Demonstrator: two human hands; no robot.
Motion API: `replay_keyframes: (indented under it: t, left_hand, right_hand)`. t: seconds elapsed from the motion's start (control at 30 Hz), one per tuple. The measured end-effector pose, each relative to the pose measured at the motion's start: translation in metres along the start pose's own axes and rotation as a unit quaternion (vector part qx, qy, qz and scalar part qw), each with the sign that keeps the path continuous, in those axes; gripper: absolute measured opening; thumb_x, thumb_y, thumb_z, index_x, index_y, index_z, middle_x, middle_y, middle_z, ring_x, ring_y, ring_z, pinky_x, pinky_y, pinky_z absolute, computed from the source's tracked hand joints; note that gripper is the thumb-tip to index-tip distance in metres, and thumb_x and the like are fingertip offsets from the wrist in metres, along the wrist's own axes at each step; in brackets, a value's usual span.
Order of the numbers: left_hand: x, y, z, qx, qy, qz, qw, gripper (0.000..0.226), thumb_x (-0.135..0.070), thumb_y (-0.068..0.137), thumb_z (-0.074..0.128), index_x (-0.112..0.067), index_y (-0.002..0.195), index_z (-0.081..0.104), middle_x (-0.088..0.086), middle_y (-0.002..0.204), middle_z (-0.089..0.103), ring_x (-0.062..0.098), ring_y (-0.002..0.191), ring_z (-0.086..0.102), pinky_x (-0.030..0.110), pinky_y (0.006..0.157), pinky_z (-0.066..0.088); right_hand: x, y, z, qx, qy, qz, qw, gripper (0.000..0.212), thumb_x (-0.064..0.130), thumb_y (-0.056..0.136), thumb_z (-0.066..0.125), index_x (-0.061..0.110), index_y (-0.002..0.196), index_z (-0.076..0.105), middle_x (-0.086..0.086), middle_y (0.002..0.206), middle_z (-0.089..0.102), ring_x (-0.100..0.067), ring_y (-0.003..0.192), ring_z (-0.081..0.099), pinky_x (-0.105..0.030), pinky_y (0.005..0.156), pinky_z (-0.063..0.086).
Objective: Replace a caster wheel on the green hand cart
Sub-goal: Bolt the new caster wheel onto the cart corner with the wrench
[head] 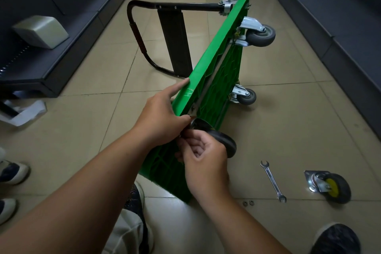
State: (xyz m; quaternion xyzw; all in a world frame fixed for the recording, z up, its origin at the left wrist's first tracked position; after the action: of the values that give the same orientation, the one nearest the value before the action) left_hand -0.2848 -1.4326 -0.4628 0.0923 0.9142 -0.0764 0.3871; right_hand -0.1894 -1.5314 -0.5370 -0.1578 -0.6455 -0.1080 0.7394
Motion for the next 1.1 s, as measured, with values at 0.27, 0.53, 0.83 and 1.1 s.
replay_keyframes:
  t: [0.27,0.53,0.83,1.1]
  left_hand:
    - [-0.001,0.0,0.0,-0.005,-0.013,-0.005,1.0,0.089,-0.01,0.082,0.08,-0.059,0.146,0.044,-0.011,0.106,0.07,0.004,0.077,0.073,0.031,0.073,0.065]
    - [-0.009,-0.006,-0.001,-0.009,0.064,0.016,0.998,0.088,-0.016,0.086,0.076,-0.06,0.151,0.035,0.0,0.125,0.066,0.015,0.089,0.073,0.042,0.081,0.064]
    - [-0.02,-0.017,0.009,-0.021,0.278,0.083,0.957,0.085,-0.032,0.097,0.061,-0.054,0.16,0.009,-0.003,0.142,0.053,0.026,0.114,0.059,0.041,0.082,0.051]
    - [-0.019,-0.017,0.008,-0.028,0.254,0.081,0.963,0.085,-0.03,0.093,0.063,-0.053,0.16,0.014,-0.007,0.135,0.056,0.02,0.105,0.059,0.04,0.08,0.05]
  right_hand:
    - [0.0,-0.001,0.003,-0.018,0.009,0.006,1.0,0.011,0.014,0.096,0.07,0.025,0.095,0.071,-0.001,0.08,0.075,-0.02,0.073,0.072,-0.05,0.073,0.061]
    - [-0.025,-0.063,-0.013,0.051,-0.436,-0.301,0.847,0.06,0.052,0.103,0.05,0.018,0.151,0.042,0.001,0.131,0.061,-0.017,0.119,0.059,-0.03,0.096,0.05]
    - [-0.169,-0.05,-0.112,0.09,-0.589,-0.065,0.8,0.049,0.028,0.073,0.087,0.011,0.116,0.07,-0.005,0.101,0.066,-0.027,0.09,0.069,-0.038,0.074,0.059]
    - [-0.272,-0.034,-0.177,0.165,-0.594,0.138,0.775,0.059,0.036,0.089,0.074,0.02,0.143,0.055,-0.006,0.132,0.056,-0.027,0.121,0.054,-0.037,0.097,0.047]
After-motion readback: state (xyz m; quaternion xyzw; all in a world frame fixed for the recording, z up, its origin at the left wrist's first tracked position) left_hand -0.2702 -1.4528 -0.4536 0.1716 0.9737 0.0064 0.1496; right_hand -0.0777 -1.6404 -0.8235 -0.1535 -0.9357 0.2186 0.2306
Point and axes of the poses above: each hand's wrist, its own y-axis towards the middle knuckle, its own z-axis out of the palm, x = y × z, the point moved 7 cm from there along y, towards the middle knuckle
